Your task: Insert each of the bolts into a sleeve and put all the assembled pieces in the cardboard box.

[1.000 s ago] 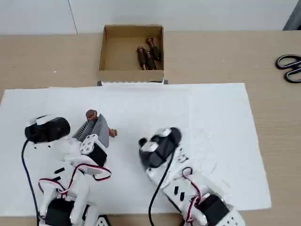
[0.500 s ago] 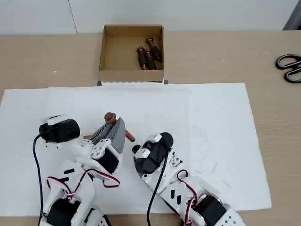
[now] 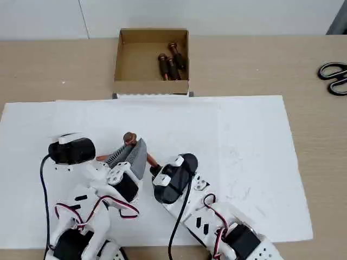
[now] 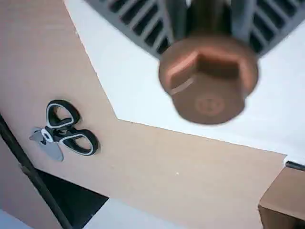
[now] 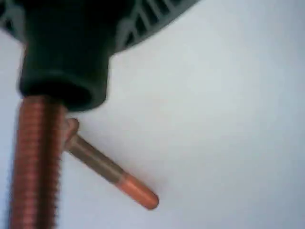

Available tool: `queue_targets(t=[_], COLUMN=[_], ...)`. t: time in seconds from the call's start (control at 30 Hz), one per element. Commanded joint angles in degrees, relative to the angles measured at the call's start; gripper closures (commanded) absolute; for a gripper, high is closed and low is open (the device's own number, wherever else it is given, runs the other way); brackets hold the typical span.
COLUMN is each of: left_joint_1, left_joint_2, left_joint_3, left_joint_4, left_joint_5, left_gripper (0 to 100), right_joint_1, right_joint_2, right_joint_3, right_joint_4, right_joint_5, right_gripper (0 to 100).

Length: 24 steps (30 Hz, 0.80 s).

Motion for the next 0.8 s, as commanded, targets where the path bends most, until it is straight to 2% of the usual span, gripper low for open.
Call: queue_targets(t=[0.0, 0.23, 0.4, 0.6, 0.77], left_joint_1=[0.44, 1.05, 4.48, 8.97, 10.46], left_joint_2=[-0.7, -0.53, -0.53, -0.44, -0.35], left_joint_3=[-0.66, -3.12, -3.3, -2.95, -2.15], left_joint_4=[0.35, 3.87, 5.8, 9.41, 11.43], left_joint_5=[0.09, 0.09, 0.0, -3.34, -4.4], left_gripper=[99, 99, 99, 99, 99], right_joint_1=[0.75, 2.51, 2.42, 2.33, 2.24], right_joint_2=[-0.75, -0.75, -0.75, -0.75, -0.75], right_joint_3=[-0.7, -0.88, -1.14, -2.55, -3.78], right_joint_4=[-1.89, -2.24, -2.33, -3.12, -3.91], right_joint_5=[0.62, 0.62, 0.7, 0.79, 5.71], right_gripper=[99.5, 99.5, 99.5, 99.5, 99.5])
